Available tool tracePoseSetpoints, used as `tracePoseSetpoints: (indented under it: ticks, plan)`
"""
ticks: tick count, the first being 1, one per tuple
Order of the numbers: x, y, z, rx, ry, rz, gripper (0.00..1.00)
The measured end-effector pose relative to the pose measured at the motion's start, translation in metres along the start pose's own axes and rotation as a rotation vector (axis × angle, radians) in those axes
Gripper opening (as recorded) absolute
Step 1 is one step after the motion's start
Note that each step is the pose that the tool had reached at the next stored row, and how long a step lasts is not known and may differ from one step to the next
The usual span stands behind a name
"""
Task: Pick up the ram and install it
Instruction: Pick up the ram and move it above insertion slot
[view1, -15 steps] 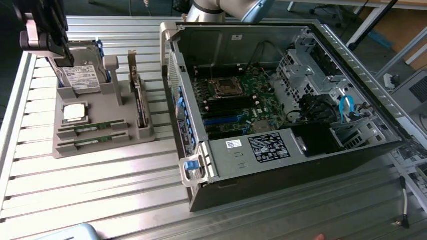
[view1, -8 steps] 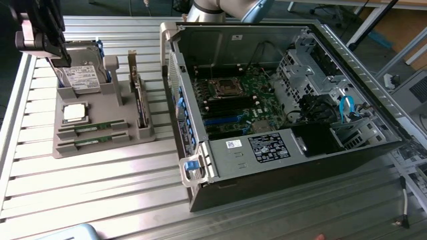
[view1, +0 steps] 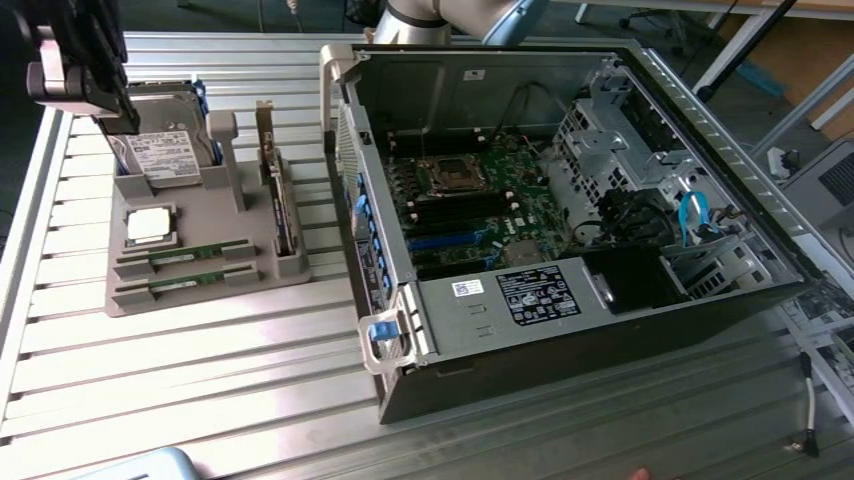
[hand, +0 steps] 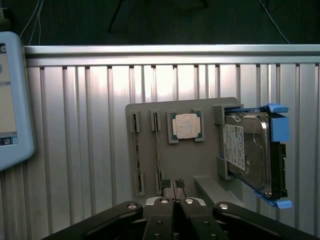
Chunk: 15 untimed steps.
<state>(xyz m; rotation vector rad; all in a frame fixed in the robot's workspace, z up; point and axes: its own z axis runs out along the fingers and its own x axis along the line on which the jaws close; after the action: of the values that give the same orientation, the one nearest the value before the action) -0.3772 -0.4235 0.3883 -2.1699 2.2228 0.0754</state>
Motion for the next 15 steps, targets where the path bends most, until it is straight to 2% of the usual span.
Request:
tracePoseSetpoints:
  ticks: [3, 8, 12, 15]
  plan:
    - [0.0, 0.0002, 0.0002, -0.0053, 0.0, 0.0, 0.1]
    - [0.0, 0.0001, 0.0002, -0.0058, 0.0005, 0.0, 0.1]
    - [0.0, 0.0002, 0.0003, -0.016, 0.0043, 0.001, 0.1]
    - [0.0001, 0.0002, 0.0002, -0.0171, 0.0045, 0.001, 0.1]
